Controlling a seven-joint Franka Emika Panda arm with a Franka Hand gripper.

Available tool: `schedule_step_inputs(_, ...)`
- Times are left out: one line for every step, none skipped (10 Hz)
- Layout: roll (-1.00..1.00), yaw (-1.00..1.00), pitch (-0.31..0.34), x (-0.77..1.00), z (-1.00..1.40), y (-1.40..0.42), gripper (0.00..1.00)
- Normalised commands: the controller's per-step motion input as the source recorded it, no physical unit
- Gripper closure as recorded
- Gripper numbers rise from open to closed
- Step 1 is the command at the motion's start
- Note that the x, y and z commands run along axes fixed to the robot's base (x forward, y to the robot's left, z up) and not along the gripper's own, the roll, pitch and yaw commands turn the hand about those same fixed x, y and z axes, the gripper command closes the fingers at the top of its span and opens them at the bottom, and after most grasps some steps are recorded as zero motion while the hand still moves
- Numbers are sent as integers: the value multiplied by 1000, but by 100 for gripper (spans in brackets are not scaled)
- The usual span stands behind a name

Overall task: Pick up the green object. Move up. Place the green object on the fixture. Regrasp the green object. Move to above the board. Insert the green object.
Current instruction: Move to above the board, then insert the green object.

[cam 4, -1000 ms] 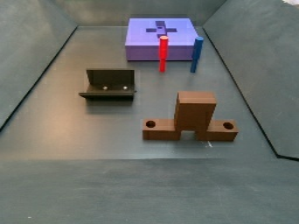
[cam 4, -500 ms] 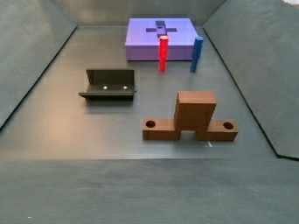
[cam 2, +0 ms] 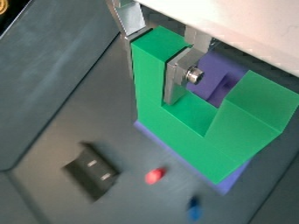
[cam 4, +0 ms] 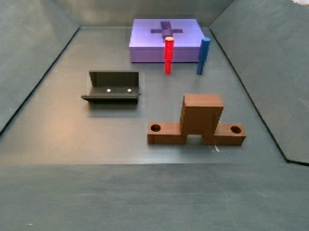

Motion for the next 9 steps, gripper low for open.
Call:
schedule_step_inputs(-1000, 82, -3, -289, 38, -249, 100)
schedule_step_inputs(-1000, 78, -14, -185, 31, -141, 100)
schedule_step_inputs(-1000, 76, -22, -150, 19, -100, 100)
schedule_step_inputs(-858, 50, -46, -88, 6, -16, 100)
schedule_step_inputs(-697, 33, -54, -70, 1, 9, 100)
schedule_step_inputs(-425, 13, -50, -50, -4, 16, 100)
schedule_step_inputs(-319, 8, -44, -41, -1, 7, 100)
schedule_step_inputs(0, 0, 0, 26, 0, 0, 100)
schedule_step_inputs(-4, 0, 0, 46, 0, 0, 100)
